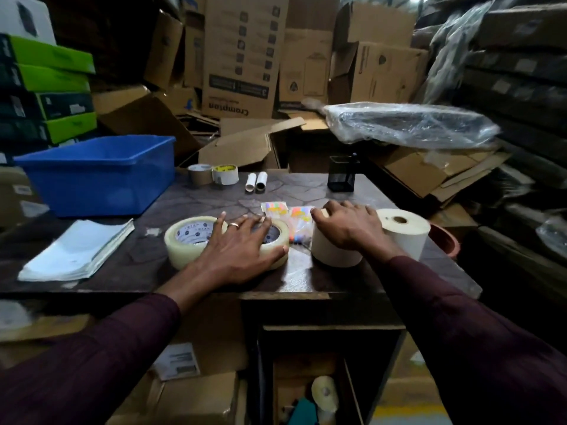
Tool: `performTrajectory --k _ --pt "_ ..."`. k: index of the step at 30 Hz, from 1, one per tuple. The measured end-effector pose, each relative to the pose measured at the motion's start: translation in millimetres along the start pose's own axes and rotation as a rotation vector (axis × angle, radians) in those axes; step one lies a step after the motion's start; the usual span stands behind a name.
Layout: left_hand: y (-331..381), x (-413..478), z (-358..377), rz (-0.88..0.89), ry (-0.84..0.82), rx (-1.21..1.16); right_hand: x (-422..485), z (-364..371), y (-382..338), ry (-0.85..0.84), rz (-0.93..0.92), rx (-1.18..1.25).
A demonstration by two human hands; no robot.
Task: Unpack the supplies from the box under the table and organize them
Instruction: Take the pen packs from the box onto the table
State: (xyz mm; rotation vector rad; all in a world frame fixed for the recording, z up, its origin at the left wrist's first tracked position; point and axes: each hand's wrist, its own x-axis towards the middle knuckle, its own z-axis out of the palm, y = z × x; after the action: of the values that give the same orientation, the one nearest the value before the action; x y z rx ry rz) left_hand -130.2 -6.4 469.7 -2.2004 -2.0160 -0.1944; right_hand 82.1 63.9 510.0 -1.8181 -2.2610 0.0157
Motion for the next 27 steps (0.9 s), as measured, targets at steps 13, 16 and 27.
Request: performTrajectory --k 13,16,27 --pt "-4 3 3 0.007 0.175 -0.089 11 14 5 0.039 -0.02 -0.021" --pt "-5 4 3 0.006 0.179 -0.161 10 14 6 0.016 -0.013 -0.015" --pt "-42 8 -26 -0.14 -0.124 -0.182 -9 -8 -15 -0.138 0.13 0.024"
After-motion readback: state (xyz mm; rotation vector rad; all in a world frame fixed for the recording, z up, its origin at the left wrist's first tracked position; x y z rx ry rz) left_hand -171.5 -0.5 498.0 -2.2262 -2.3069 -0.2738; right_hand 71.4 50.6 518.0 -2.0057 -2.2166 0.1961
